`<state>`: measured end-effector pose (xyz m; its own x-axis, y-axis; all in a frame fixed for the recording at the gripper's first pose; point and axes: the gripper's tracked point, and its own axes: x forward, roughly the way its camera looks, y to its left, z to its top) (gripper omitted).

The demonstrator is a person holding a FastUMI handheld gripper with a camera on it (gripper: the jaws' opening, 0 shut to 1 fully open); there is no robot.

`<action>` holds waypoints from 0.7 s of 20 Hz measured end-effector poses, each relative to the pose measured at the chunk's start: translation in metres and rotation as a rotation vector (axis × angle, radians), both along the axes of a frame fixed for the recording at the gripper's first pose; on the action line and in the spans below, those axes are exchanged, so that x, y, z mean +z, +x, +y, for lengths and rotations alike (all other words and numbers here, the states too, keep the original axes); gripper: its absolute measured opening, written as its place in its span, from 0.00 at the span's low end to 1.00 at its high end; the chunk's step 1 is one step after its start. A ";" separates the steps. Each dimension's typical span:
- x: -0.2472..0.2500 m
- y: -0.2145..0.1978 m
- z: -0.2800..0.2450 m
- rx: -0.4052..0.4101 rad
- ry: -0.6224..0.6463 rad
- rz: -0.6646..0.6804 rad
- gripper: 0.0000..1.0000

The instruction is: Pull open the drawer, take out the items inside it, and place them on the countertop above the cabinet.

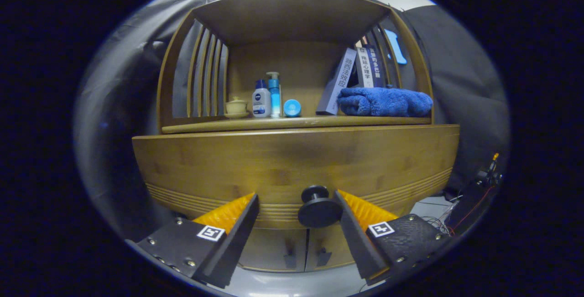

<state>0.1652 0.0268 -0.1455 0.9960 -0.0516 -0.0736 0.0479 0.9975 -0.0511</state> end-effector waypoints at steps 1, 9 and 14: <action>0.000 0.005 0.000 0.000 0.002 0.001 0.99; -0.002 0.031 -0.002 0.001 0.009 0.013 0.99; -0.003 0.037 -0.001 0.002 0.015 0.014 0.98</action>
<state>0.2023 0.0258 -0.1487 0.9949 -0.0482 -0.0885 0.0450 0.9983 -0.0373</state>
